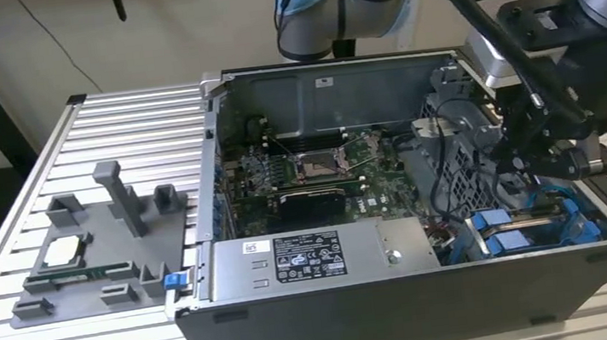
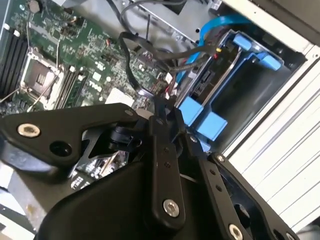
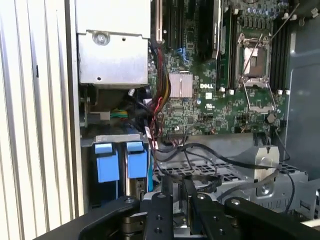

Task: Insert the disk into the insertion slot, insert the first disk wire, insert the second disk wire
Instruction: 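Insert the second disk wire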

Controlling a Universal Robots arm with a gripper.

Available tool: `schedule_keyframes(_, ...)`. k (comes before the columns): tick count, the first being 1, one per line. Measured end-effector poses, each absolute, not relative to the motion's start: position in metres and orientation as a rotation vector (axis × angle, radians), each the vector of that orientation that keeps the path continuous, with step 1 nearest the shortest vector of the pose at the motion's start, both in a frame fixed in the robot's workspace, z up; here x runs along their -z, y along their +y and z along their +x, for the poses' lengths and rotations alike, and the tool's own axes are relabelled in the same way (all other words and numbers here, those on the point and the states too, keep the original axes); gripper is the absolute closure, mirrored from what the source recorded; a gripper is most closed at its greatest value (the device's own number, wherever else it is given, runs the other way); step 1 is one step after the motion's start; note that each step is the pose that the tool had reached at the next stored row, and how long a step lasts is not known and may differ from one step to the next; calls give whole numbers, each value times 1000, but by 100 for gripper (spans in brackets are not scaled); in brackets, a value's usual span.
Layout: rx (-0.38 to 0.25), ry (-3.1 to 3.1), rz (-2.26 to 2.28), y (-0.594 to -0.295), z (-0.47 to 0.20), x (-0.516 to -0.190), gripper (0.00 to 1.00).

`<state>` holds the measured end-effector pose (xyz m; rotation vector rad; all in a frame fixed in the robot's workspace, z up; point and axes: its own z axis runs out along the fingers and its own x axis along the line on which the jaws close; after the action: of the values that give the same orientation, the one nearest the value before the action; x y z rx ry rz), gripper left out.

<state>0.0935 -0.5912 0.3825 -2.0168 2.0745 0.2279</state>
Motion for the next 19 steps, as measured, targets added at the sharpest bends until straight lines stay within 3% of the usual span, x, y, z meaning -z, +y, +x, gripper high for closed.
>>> schedule_keyframes(9, -207, 2075, -2021, -591, 93, -382, 0)
schedule_keyframes(10, -207, 2075, -2021, -591, 93, -382, 100)
schedule_keyframes(19, -219, 2078, -2028, -591, 111, -383, 100)
